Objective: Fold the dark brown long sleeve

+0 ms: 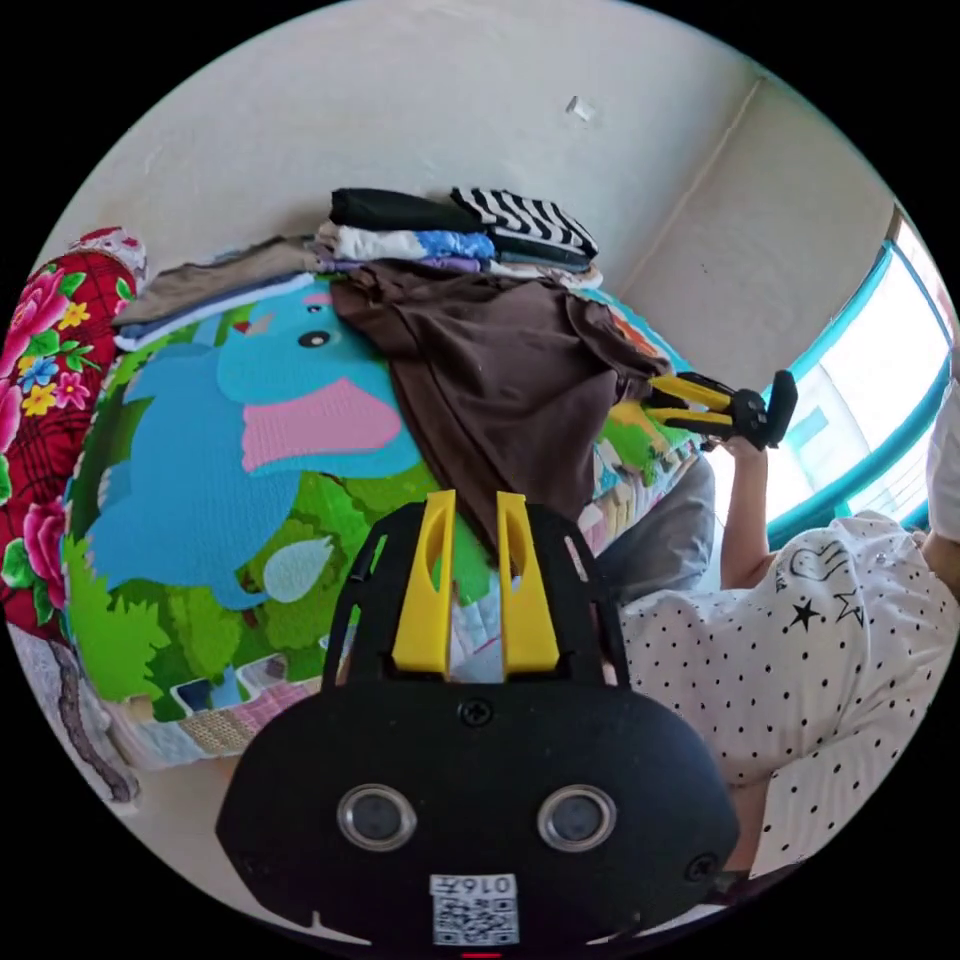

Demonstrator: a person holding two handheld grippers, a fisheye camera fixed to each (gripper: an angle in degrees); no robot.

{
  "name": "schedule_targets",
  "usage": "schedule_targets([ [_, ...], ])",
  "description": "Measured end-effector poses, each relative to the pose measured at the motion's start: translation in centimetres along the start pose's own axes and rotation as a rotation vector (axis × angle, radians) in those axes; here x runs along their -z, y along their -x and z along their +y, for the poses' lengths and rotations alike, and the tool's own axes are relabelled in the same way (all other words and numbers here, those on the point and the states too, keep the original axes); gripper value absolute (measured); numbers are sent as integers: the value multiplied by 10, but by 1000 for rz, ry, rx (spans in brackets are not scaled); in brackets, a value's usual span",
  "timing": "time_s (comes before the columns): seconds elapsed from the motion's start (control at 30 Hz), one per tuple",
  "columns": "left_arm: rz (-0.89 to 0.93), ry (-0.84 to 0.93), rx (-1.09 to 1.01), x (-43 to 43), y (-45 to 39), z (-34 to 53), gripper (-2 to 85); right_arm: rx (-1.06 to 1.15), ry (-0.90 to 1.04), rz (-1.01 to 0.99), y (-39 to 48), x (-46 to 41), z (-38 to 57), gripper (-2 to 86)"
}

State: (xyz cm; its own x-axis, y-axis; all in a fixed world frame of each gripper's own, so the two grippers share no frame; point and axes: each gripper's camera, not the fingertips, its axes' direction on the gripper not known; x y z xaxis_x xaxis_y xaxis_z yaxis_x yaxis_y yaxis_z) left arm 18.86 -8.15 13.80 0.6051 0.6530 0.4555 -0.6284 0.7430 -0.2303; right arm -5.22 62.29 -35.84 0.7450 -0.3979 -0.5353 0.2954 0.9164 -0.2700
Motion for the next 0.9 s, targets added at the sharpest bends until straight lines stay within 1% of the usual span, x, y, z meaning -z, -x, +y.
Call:
schedule_targets([
  [0.07, 23, 76, -13, -21, -6, 0, 83, -66, 31, 19, -7, -24, -20, 115],
  [0.1, 0, 111, -9, -32, -10, -1, 91, -77, 46, 28, -9, -31, -24, 113],
  [0.17, -32, 63, -15, -32, -17, 1, 80, -90, 148, 95, -14, -55, -40, 87],
  [0.23, -51, 95, -4, -37, -17, -1, 44, -65, 159, 130, -14, -58, -47, 51],
  [0.3, -15, 33, 32, -26, -12, -1, 7, -77, 121, 136, -18, -47, -52, 29],
  [0.33, -12, 10, 39, -22, -11, 0, 4, -100, 93, 116, -25, -36, -54, 21],
  [0.43, 46, -142, 86, 9, 1, 9, -5, -200, -11, 82, -51, 7, -52, 13],
  [0.5, 135, -239, 103, 28, 11, 19, -7, -272, -77, 54, -69, 35, -45, 10],
  [0.53, 152, -250, 102, 30, 12, 21, -7, -288, -96, 24, -77, 47, -41, 10],
  [0.57, 167, -244, 99, 32, 13, 24, -7, -252, -63, -30, -79, 53, -38, 10],
  [0.63, 121, -158, 86, 28, 9, 27, -8, -145, 24, -79, -72, 55, -33, 11],
  [0.67, 74, -100, 65, 25, 3, 29, -7, -112, 11, -27, -66, 63, -29, 11],
  [0.7, 52, -56, 26, 22, -5, 32, -6, -116, -21, 6, -64, 69, -26, 13],
  [0.73, 44, -45, 7, 21, -10, 34, -5, -139, -106, 31, -65, 83, -21, 15],
  [0.77, 38, -35, -20, 20, -17, 36, -4, -159, -207, 10, -68, 97, -18, 16],
  [0.83, 29, -20, -27, 17, -24, 37, -1, -179, -319, -16, -71, 107, -20, 20],
  [0.9, -18, 8, -12, 10, -29, 33, 10, -160, -324, -5, -68, 99, -36, 25],
])
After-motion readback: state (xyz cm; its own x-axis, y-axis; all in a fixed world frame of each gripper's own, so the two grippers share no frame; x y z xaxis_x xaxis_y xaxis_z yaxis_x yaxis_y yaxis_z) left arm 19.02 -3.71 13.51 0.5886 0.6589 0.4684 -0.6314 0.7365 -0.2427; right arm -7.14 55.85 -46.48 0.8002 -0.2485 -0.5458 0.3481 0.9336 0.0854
